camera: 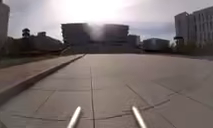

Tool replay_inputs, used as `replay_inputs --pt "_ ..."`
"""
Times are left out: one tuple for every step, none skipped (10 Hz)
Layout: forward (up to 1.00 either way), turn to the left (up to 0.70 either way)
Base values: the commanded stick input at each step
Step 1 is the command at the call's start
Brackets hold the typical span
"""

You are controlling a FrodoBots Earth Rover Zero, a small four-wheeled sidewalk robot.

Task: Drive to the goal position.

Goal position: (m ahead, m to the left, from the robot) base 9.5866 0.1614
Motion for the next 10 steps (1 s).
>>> replay_inputs --pt "1.00 0.00" --pt "1.00 0.00" --pt "1.00 0.00" --pt "1.00 0.00" --pt "1.00 0.00" --pt "1.00 0.00" --pt "1.00 0.00" --pt "1.00 0.00" --pt "1.00 0.00" --pt "1.00 0.00"
